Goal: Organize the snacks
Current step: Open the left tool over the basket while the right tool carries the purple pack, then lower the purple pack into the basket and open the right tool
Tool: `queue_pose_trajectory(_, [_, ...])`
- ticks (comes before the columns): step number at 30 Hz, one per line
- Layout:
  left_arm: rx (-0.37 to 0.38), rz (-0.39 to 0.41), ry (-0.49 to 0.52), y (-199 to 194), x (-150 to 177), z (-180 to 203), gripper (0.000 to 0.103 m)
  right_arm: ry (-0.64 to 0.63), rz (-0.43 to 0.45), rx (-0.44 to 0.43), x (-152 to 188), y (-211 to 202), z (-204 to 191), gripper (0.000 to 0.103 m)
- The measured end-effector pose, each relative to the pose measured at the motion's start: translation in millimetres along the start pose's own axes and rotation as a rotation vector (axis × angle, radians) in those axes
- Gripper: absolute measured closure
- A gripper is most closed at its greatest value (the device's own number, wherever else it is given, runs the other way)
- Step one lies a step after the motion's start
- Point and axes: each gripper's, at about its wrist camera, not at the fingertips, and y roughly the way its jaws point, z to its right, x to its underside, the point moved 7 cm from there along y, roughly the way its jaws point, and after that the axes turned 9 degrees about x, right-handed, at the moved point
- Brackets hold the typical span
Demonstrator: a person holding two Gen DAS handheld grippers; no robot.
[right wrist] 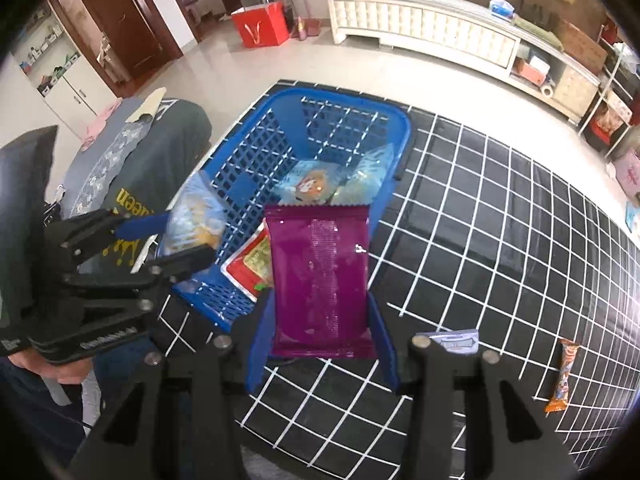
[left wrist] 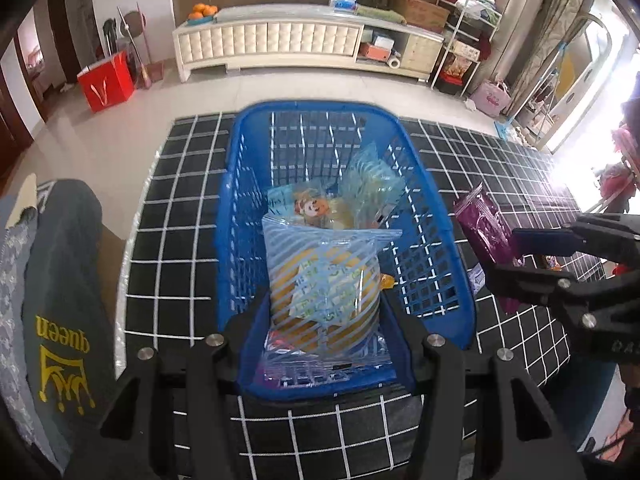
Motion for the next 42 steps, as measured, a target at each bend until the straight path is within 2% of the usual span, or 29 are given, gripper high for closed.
queue_pose_trajectory(3, [0.019,-0.017,-0.026,15,0,0,0.051,0.000,-0.006,0.011,-1,6,0,0.052])
queue_pose_trajectory(11, [0.077,-0.125,-0.067,55,7,10,0.050,0.007,-0.028,0.043,3,10,21,0.052])
queue_pose_trajectory(13, [0.092,-0.147,-0.060,58,12,15,0.044,0.019,-0.024,0.042,4,7,26,0.052])
queue_pose_trajectory(16, [0.061,-0.131,-0.020,50,13,23,0.039,0.022,-0.018,0.040,8,2,28,0.052])
queue_pose_trajectory(21, [0.063,-0.084,-0.030,23,9,26,0.036,0.030,-0.010,0.027,8,-3,24,0.052])
queue_pose_trajectory(33, [0.004,-0.023,-0.070,-24,14,-14,0.036,-0.014,0.011,0.009,-8,-5,-10,0.052])
queue_pose_trajectory(38, [-0.034,-0.007,-0.093,-28,19,-34,0.036,-0.072,0.021,0.060,-16,4,-29,0.052])
queue_pose_trajectory(42, [-0.030,-0.007,-0.091,-27,24,-42,0.036,-0.109,0.001,0.107,-19,20,-42,0.052])
